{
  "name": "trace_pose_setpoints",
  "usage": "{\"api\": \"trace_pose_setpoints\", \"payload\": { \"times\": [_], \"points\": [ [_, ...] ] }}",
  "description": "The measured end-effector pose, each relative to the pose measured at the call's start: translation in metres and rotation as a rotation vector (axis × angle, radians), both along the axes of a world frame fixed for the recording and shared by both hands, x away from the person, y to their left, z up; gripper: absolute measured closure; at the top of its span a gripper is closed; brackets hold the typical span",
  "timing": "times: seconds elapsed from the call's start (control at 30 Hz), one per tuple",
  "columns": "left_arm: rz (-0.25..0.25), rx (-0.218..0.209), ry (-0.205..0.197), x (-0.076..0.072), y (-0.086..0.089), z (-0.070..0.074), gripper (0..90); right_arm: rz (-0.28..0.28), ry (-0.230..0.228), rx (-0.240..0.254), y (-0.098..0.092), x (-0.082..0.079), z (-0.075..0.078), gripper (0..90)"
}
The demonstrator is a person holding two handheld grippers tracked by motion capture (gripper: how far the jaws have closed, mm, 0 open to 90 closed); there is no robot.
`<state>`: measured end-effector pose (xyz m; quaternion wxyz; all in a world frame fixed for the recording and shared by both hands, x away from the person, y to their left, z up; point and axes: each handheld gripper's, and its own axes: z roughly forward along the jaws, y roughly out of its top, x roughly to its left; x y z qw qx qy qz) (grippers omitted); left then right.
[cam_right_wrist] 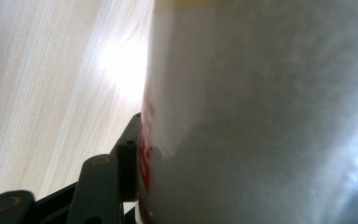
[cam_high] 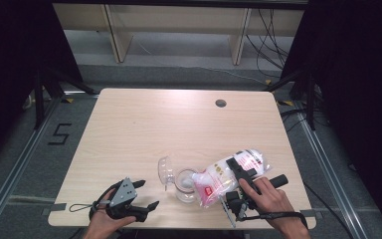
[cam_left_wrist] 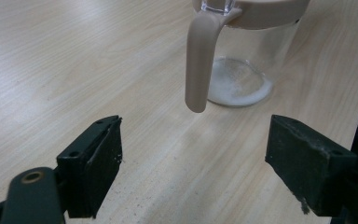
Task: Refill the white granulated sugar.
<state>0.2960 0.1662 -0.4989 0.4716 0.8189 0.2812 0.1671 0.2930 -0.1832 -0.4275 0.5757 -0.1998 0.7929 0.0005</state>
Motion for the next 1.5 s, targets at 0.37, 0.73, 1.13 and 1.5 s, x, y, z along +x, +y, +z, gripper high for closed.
{"api": "trace_pose_setpoints", "payload": {
  "times": [0.37, 0.73, 1.13, 1.5],
  "points": [
    [-0.003, 0.012, -0.007, 0.0, 0.001, 0.001, 18.1, -0.027, -0.006, -0.033, -0.008, -0.005, 0.004, 47.3],
    [-0.011, 0.014, -0.001, 0.0, 0.001, 0.001, 18.1, 0.004, -0.006, -0.06, 0.0, -0.009, 0.0, 47.4],
    [0.006, -0.012, 0.017, -0.001, -0.001, -0.001, 18.1, 0.018, 0.006, -0.034, 0.006, -0.008, -0.001, 47.6],
    [0.004, -0.012, 0.02, -0.001, -0.001, -0.001, 18.1, 0.032, 0.004, -0.039, 0.011, -0.004, -0.002, 47.9]
  ]
}}
